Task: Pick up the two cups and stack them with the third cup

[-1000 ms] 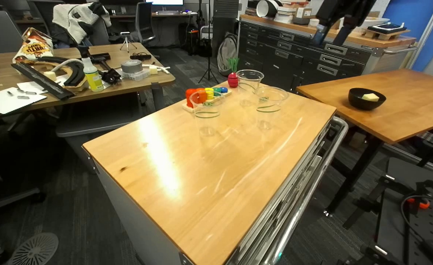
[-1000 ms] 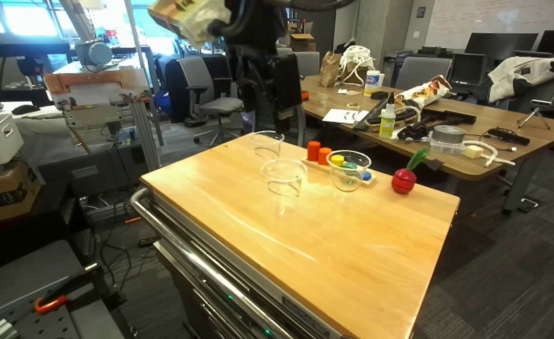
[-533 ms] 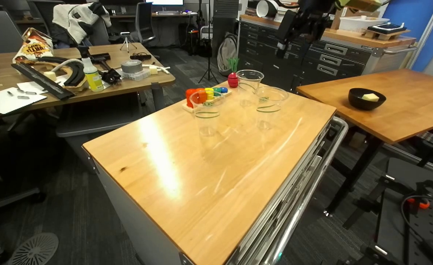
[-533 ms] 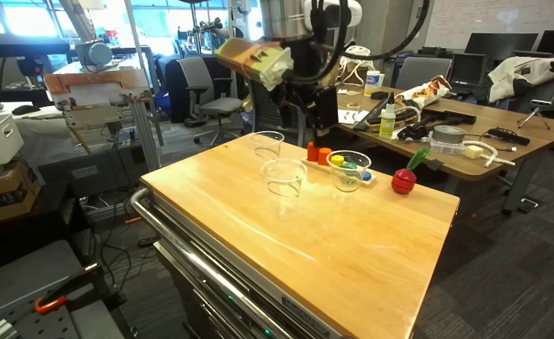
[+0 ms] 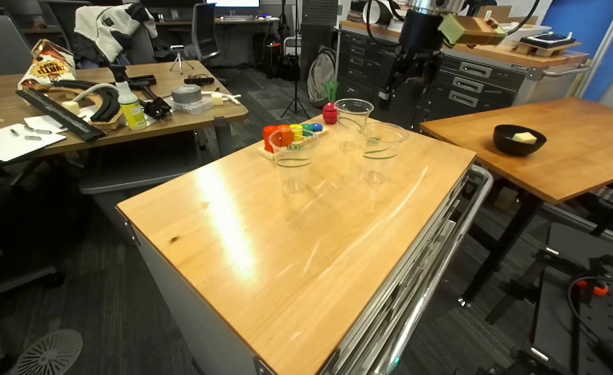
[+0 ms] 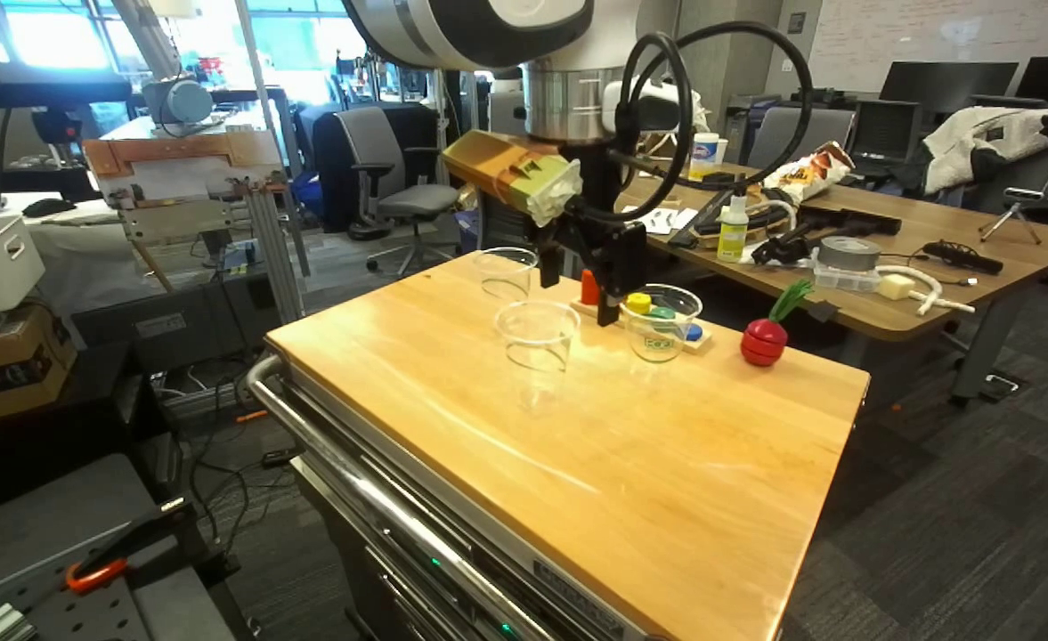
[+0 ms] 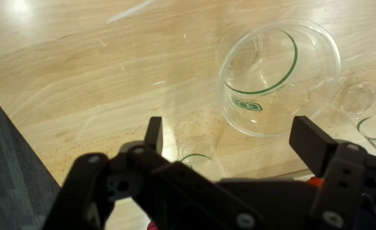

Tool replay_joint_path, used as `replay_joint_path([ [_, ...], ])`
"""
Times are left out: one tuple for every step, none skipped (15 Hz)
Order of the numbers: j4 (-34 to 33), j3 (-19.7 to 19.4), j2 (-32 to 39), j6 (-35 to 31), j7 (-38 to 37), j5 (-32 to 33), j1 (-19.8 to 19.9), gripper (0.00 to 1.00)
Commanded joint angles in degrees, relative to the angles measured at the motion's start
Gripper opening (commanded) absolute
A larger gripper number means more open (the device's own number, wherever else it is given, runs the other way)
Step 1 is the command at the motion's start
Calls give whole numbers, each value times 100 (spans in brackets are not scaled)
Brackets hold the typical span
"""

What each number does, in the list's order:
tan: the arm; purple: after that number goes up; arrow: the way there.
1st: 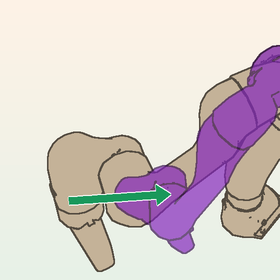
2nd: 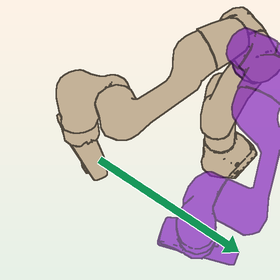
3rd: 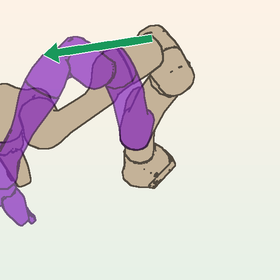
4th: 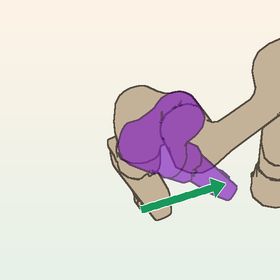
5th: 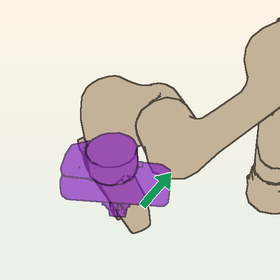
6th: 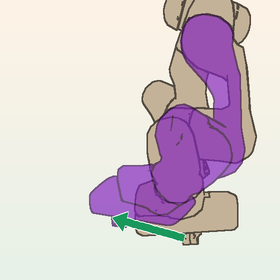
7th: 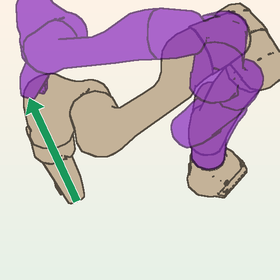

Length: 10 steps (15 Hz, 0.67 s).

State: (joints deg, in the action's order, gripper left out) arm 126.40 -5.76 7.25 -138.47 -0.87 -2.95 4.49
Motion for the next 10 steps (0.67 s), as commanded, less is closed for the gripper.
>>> replay_joint_path([
  [-192, 44, 147, 334, 77, -30, 38, 100],
  [-186, 50, 167, 390, 105, -52, 41, 100],
  [-184, 51, 191, 451, 134, -55, 45, 100],
  [-192, 51, 225, 506, 161, -67, 52, 100],
  [-189, 58, 235, 570, 209, -91, 58, 100],
  [-195, 62, 263, 604, 252, -110, 64, 100],
  [-207, 63, 299, 630, 292, -120, 69, 100],
  [-216, 71, 342, 605, 370, -147, 78, 100],
  [-231, 74, 384, 572, 422, -157, 83, 100],
  [-259, 82, 431, 561, 487, -212, 96, 95],
])
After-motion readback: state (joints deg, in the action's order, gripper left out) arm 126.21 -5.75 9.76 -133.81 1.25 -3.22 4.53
